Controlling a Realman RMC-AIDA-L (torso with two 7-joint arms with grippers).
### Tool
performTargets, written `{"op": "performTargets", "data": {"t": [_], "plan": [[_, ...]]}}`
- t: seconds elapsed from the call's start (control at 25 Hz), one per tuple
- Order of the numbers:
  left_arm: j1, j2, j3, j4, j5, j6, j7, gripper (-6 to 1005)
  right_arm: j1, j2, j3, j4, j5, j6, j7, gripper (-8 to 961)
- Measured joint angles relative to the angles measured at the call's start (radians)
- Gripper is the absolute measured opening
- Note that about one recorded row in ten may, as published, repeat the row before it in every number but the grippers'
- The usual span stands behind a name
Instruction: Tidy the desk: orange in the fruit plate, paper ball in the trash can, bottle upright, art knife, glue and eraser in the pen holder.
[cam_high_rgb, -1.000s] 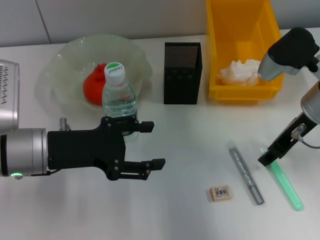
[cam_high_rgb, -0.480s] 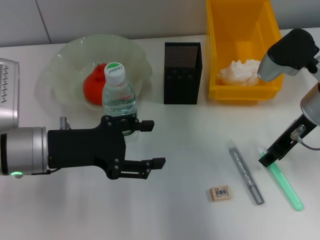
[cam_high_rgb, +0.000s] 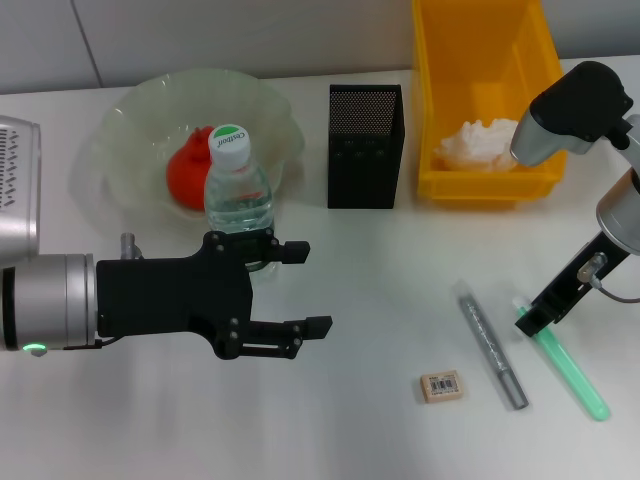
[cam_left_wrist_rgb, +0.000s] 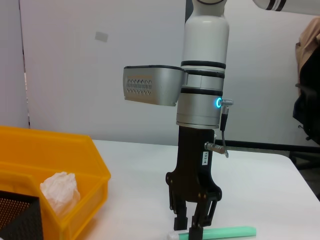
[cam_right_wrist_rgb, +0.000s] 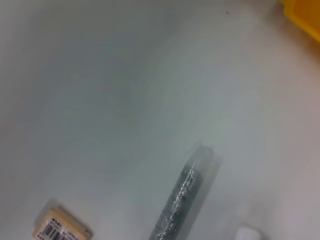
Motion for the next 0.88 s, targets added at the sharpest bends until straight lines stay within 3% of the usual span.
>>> {"op": "performTargets", "data": {"t": [0.88], "plan": [[-0.002,0.0,-0.002,-0.001,0.0,0.0,0.002,818,0.018,-0.002,0.0,0.03,0.0,0.003,0.008,178]]}}
